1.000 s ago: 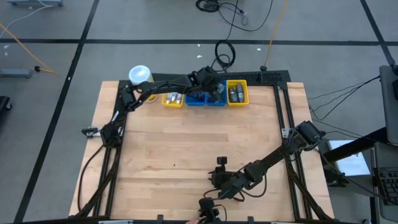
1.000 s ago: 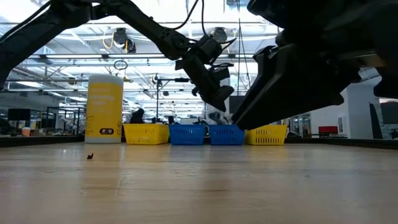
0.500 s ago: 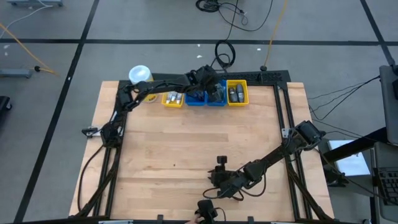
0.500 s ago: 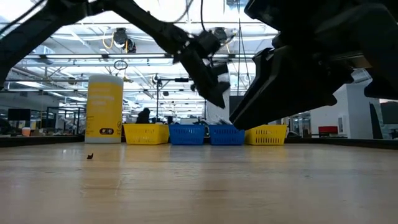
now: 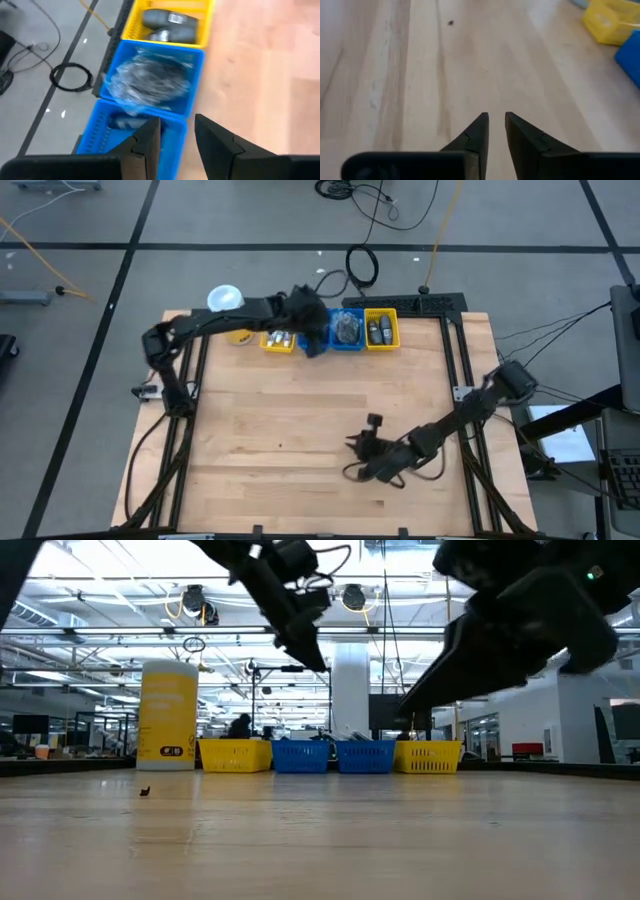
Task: Pick & Place Travel size toiletries
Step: Return to Home Position
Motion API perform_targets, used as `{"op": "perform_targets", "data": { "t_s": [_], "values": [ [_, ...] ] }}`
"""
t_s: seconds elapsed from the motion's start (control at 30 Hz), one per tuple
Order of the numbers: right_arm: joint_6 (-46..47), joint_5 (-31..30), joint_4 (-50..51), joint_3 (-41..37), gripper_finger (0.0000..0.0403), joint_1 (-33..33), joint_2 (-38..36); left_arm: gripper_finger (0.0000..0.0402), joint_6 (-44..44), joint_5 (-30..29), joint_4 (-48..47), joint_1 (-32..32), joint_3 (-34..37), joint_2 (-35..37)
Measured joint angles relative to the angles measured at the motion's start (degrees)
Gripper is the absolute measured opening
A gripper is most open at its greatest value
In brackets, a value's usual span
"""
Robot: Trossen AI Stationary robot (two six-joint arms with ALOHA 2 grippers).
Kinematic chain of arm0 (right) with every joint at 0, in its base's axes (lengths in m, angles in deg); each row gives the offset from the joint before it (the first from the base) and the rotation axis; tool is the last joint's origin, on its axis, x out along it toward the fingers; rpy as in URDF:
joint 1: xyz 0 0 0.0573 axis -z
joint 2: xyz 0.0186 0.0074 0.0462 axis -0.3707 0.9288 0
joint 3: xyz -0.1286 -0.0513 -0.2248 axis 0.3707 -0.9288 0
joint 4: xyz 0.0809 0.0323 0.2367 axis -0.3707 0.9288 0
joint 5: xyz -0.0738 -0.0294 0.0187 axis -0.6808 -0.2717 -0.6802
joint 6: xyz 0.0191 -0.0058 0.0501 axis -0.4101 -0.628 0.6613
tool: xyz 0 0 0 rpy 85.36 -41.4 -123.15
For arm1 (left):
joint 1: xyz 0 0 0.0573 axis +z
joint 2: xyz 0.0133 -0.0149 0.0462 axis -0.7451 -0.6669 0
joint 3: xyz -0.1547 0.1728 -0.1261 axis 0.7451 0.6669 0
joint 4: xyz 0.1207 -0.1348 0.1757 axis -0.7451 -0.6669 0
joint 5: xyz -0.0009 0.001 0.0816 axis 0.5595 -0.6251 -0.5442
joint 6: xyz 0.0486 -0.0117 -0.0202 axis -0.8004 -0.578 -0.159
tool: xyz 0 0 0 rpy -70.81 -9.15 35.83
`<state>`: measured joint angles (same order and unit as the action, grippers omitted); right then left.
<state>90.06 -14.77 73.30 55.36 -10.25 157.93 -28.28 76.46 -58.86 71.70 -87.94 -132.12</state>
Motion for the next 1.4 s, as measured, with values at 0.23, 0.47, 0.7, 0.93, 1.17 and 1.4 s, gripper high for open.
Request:
{"op": "perform_targets", "data": {
  "t_s": [0.23,0.47,0.7,0.93,1.17,1.4],
  "values": [
    [-5.72,1.60,-13.73,-15.70,0.0050,1.73,-15.91,0.0124,4.04,-0.41,6.47,-4.55,18.75,13.80],
    [-8.01,4.72,-19.28,-28.40,0.0050,6.27,-31.41,0.0124,9.84,-3.38,13.04,-9.50,37.16,28.57],
    [-13.09,7.75,-27.07,-36.48,0.0050,10.09,-42.60,0.0124,14.53,-3.45,19.83,-12.59,52.11,41.85],
    [-15.13,9.09,-28.67,-42.01,0.0050,12.93,-51.48,0.0124,19.58,-3.44,25.74,-13.93,65.54,55.01],
    [-16.07,11.23,-28.82,-47.51,0.0050,16.69,-63.14,0.0124,24.24,-3.45,31.64,-13.92,77.42,66.73],
    [-17.04,11.91,-22.69,-50.56,0.0050,19.35,-76.19,0.0124,28.00,-3.37,40.66,-13.92,88.64,75.33]
  ]
}}
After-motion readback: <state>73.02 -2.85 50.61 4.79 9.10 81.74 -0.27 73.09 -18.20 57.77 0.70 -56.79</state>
